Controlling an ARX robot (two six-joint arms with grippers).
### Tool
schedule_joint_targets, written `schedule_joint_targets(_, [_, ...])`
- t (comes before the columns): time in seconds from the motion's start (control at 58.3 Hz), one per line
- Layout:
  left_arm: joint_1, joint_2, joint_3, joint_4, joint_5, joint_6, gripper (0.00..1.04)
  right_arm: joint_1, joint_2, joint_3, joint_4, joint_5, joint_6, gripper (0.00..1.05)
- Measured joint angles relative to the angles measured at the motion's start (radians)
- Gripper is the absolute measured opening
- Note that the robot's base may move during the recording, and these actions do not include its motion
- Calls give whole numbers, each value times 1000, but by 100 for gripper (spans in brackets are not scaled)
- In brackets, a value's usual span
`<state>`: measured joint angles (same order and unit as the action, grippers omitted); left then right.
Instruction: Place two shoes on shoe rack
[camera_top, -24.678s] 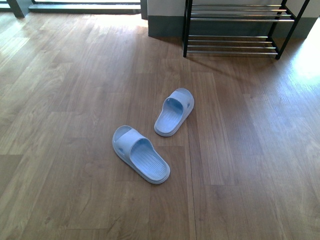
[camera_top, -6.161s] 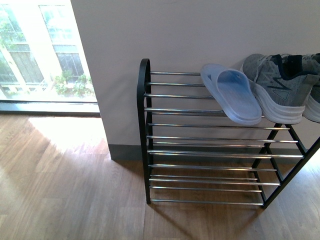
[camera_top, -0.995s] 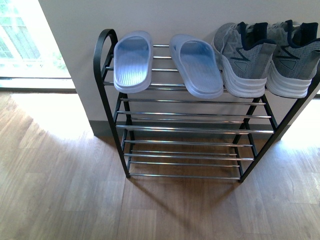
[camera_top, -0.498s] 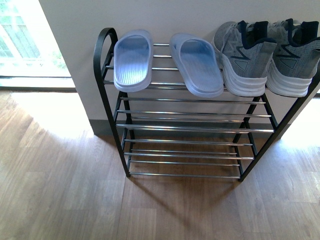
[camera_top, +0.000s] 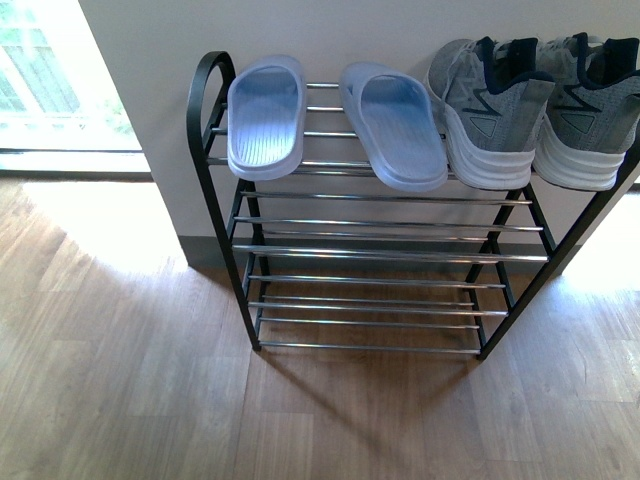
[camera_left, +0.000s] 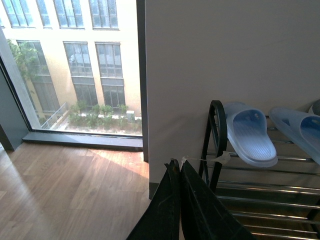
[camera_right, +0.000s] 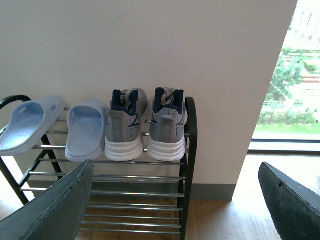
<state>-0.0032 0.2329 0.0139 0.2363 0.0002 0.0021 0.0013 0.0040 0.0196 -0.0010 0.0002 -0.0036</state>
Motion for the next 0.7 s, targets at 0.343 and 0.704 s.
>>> schedule_joint_targets(0.343, [0,-214,0,-232,-2,0,1,0,0,0,0,0,0,96])
schedule_joint_targets(0.704, [1,-217,0,-237,0,0,55,0,0,0,0,0,0,96])
